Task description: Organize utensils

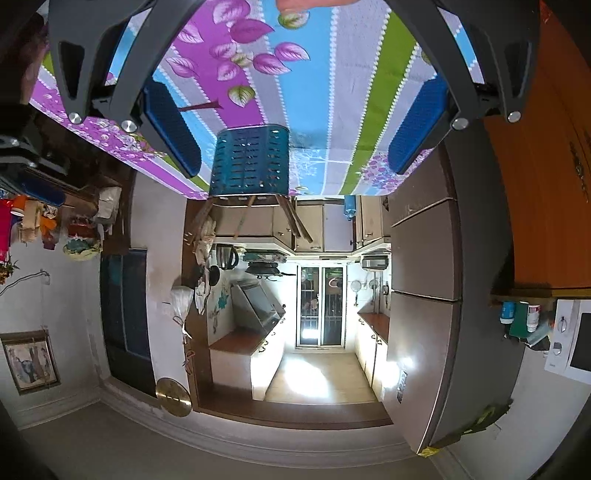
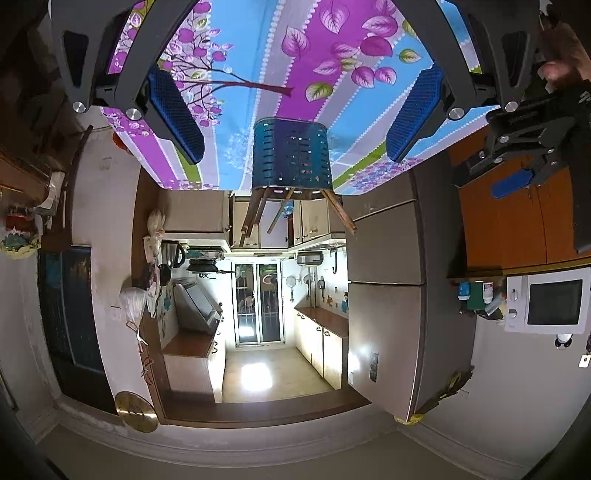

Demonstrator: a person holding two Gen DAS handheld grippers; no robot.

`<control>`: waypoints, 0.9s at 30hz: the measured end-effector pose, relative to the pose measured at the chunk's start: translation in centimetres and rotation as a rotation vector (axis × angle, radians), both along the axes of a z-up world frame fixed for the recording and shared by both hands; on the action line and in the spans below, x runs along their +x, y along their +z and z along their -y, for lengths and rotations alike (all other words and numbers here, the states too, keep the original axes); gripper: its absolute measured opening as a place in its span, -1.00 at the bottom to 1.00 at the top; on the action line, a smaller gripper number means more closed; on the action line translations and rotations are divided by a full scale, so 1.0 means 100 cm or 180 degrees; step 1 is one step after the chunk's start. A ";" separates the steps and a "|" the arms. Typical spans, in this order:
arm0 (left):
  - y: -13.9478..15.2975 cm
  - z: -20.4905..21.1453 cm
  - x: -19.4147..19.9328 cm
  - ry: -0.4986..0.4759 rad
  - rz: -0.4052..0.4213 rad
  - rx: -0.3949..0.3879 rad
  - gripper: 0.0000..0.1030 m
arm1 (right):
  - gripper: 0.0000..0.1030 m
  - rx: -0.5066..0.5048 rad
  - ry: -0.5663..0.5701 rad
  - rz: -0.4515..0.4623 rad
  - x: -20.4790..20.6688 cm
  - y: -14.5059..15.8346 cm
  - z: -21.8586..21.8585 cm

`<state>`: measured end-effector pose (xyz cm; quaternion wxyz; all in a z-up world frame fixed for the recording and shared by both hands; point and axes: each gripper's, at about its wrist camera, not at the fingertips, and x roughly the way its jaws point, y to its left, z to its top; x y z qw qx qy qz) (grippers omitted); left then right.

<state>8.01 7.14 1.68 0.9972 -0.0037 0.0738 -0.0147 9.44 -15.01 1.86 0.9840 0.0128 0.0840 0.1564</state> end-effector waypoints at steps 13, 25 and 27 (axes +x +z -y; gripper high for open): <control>-0.001 0.011 -0.042 -0.0039 0.0063 0.0023 0.90 | 0.91 0.0042 -0.0007 0.0055 -0.045 -0.001 0.012; 0.001 0.023 -0.092 -0.0084 0.0124 -0.0013 0.90 | 0.91 0.0025 -0.0022 0.0189 -0.121 -0.006 0.024; 0.000 0.024 -0.099 -0.0109 0.0116 -0.0016 0.90 | 0.91 0.0043 -0.0031 0.0225 -0.133 -0.006 0.026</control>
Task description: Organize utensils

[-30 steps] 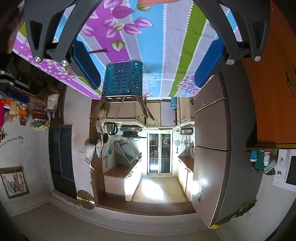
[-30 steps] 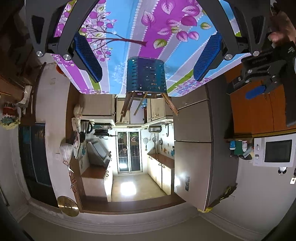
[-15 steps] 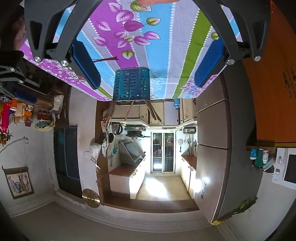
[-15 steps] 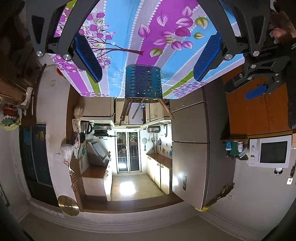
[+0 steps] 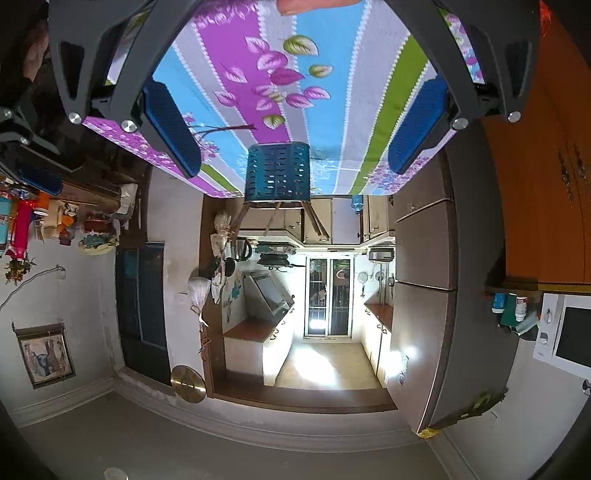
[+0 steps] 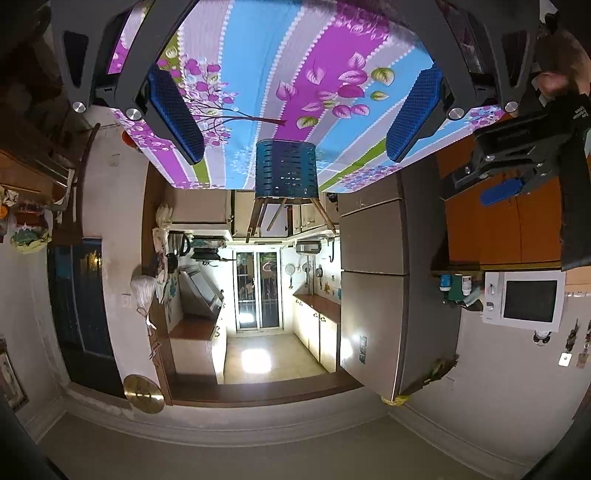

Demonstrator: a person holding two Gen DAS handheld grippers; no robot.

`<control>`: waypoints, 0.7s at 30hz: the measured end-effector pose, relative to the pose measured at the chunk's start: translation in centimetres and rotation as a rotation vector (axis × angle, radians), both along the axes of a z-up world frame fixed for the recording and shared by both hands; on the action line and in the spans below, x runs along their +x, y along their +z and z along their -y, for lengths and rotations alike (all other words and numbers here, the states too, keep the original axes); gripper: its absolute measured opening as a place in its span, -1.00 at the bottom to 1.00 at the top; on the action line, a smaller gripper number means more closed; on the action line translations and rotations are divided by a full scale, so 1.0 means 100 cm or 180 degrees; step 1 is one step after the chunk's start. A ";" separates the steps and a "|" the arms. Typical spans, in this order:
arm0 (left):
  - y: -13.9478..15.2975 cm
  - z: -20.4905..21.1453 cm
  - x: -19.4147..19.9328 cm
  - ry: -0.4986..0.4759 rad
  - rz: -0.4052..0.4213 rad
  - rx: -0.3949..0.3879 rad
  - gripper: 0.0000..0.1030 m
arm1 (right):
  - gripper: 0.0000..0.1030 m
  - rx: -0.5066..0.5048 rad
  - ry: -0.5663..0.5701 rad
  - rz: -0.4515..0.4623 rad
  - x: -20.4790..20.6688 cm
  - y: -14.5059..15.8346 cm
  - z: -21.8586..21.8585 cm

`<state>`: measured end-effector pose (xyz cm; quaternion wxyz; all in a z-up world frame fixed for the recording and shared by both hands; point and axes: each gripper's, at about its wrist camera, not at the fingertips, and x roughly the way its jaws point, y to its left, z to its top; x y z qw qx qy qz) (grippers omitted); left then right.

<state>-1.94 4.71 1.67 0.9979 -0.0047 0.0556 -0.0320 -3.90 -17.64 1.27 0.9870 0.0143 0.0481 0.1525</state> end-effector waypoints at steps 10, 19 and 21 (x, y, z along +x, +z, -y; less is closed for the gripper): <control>-0.016 0.005 -0.040 0.0008 0.0171 0.0000 0.90 | 0.91 0.0011 -0.0093 0.0254 -0.047 -0.008 0.007; -0.025 0.006 -0.048 0.0014 0.0179 -0.0033 0.90 | 0.91 0.0050 -0.0186 0.0279 -0.059 -0.026 0.006; -0.027 0.006 -0.048 0.0025 0.0161 -0.0038 0.90 | 0.91 0.0034 -0.0209 0.0299 -0.060 -0.027 0.005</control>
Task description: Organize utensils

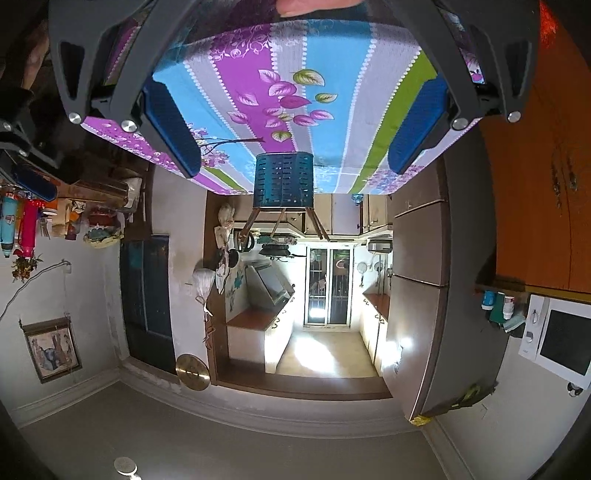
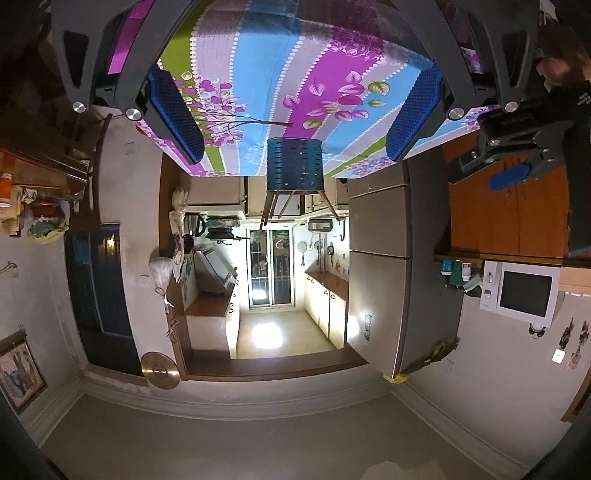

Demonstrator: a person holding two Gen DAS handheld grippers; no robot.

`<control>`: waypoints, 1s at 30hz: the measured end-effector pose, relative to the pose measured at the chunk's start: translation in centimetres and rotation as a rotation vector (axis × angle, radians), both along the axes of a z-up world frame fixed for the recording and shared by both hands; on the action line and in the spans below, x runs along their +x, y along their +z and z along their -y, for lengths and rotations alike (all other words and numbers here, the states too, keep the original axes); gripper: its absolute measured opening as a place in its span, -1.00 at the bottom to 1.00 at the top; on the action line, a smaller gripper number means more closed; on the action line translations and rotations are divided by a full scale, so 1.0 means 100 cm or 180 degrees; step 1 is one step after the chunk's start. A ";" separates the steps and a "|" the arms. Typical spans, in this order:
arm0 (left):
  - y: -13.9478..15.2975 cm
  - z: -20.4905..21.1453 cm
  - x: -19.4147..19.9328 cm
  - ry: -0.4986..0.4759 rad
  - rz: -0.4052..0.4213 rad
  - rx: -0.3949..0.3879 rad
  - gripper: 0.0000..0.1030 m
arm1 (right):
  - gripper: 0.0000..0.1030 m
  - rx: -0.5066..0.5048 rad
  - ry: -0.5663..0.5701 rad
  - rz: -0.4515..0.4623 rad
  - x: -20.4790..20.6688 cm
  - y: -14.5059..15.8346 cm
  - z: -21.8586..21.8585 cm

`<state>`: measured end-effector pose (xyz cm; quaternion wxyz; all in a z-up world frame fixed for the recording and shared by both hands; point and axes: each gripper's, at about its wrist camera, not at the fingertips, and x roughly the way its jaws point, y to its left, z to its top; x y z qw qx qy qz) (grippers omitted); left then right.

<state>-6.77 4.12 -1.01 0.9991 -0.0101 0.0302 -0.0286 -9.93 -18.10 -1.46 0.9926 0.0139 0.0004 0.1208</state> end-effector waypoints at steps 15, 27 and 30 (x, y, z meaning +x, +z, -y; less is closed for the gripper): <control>-0.006 0.005 -0.005 -0.0007 0.0172 0.0059 0.90 | 0.91 -0.0012 -0.0047 0.0067 -0.001 0.000 -0.002; -0.007 0.010 -0.006 0.0010 0.0233 0.0061 0.90 | 0.91 0.0035 -0.0085 0.0065 0.006 -0.006 -0.001; -0.007 0.010 -0.006 0.0019 0.0232 0.0073 0.90 | 0.91 0.0078 -0.0096 0.0088 0.008 -0.007 0.000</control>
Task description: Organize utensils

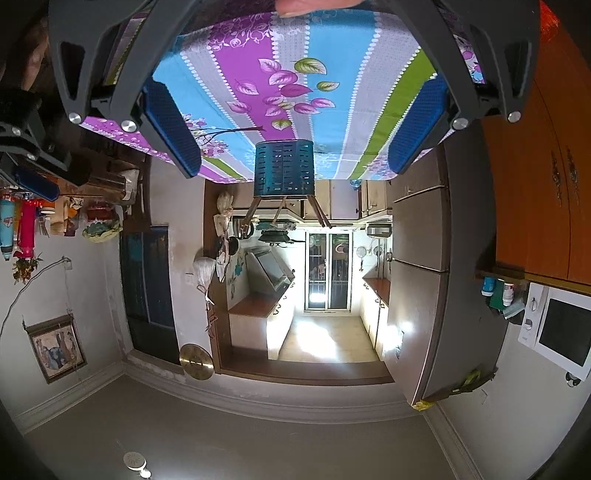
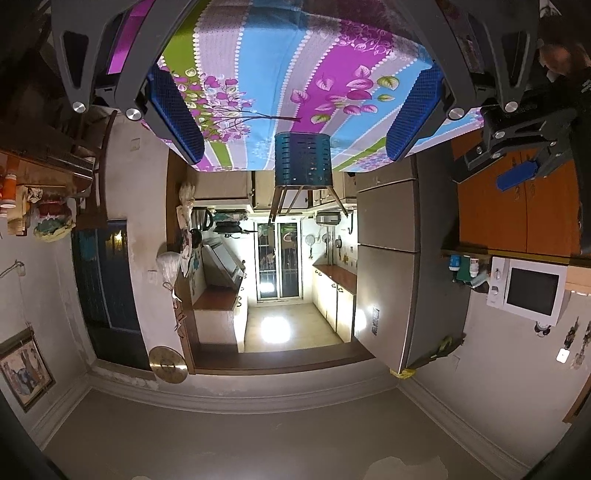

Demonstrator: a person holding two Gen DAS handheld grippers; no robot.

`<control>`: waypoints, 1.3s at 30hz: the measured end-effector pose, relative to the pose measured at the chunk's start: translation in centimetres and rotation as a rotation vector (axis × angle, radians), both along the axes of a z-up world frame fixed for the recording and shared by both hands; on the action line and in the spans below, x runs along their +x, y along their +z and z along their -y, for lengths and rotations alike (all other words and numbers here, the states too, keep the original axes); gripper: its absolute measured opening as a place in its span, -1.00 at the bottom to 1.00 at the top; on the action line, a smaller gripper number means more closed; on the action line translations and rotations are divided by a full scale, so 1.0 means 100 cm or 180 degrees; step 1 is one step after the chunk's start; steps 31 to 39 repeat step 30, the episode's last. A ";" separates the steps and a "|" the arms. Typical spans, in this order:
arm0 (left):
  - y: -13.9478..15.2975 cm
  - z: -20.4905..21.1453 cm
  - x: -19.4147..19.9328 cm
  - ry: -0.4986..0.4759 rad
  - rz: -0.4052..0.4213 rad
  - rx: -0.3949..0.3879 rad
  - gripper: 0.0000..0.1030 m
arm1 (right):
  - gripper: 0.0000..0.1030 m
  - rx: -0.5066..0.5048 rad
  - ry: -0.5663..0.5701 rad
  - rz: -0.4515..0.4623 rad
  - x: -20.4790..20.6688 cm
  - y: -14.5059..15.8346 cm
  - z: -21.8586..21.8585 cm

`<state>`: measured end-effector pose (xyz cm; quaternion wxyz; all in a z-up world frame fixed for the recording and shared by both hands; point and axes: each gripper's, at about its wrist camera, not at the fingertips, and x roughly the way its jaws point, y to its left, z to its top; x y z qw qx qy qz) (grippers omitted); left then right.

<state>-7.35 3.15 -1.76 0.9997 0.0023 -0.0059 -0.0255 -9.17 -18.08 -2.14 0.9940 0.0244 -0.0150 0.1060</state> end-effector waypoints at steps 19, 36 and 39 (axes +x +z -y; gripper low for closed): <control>-0.003 -0.001 0.005 0.0016 0.0063 0.0055 0.90 | 0.91 0.0000 0.0007 -0.0007 0.004 -0.003 -0.001; -0.014 -0.006 0.036 0.0079 -0.0336 0.0026 0.90 | 0.91 -0.0039 -0.0008 -0.0094 0.016 -0.004 -0.001; -0.014 -0.006 0.036 0.0079 -0.0336 0.0026 0.90 | 0.91 -0.0039 -0.0008 -0.0094 0.016 -0.004 -0.001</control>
